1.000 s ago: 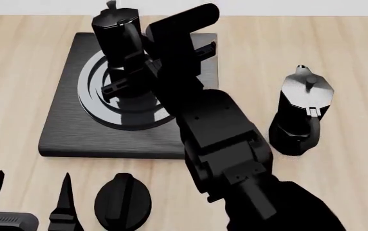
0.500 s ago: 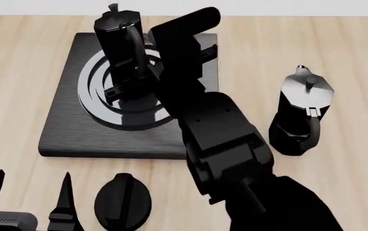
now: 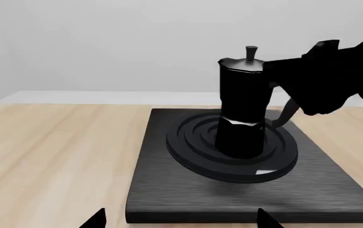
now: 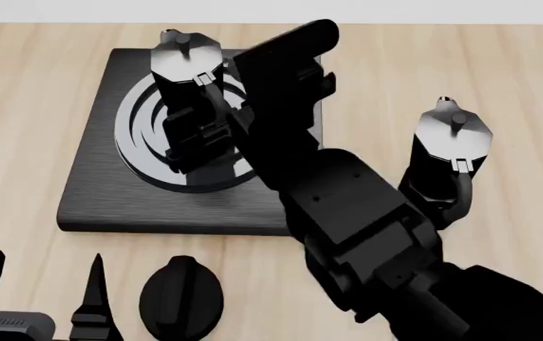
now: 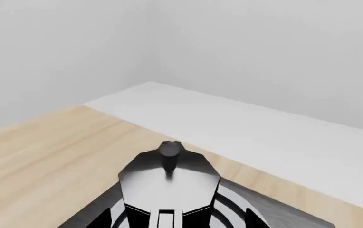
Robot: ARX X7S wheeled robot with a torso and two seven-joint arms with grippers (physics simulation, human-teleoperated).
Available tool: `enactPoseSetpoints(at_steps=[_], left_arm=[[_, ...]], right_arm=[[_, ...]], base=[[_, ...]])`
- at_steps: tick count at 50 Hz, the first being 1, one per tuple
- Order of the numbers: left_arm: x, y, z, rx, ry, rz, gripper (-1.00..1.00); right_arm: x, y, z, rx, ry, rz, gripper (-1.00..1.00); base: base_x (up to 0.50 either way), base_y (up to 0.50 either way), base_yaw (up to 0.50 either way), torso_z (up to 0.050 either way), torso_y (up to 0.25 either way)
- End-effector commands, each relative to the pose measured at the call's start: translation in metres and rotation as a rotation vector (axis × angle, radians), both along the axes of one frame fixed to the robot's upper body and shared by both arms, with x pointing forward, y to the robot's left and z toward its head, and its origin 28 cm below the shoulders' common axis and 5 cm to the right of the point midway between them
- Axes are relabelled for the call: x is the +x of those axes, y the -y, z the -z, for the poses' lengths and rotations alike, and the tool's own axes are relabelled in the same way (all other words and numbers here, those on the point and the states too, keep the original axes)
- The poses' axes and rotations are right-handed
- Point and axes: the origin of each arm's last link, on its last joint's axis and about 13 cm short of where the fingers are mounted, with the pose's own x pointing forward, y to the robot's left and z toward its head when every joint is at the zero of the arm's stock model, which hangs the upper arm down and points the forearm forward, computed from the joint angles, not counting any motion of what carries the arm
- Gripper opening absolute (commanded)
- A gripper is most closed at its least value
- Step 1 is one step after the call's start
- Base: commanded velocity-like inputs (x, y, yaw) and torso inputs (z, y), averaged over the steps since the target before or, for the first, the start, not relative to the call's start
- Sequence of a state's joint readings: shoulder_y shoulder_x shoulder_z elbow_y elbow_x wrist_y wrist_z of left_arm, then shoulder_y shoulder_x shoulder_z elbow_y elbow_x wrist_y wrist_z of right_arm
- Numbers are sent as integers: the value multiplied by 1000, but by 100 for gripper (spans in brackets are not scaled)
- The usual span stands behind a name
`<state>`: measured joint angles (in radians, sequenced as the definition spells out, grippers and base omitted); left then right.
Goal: Put the right moka pot on the stove.
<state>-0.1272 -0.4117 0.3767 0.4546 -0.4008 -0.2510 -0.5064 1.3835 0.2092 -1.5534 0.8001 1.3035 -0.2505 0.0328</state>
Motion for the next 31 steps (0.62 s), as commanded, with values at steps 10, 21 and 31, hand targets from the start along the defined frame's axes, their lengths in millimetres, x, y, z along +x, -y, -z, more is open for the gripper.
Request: enactPoseSetpoints(at_steps=[10, 21, 31], left_arm=[[2, 0, 0, 10, 2, -23, 100], [0, 0, 0, 14, 4, -18, 100], [1, 0, -1, 19, 2, -20, 100]], right_arm=[[-60, 30, -13, 32, 87, 4, 100], [-106, 48, -28, 54, 142, 49, 100], [-152, 69, -32, 98, 161, 112, 100]], base=[[0, 0, 0, 0, 0], [0, 0, 0, 0, 0], [0, 0, 0, 0, 0]])
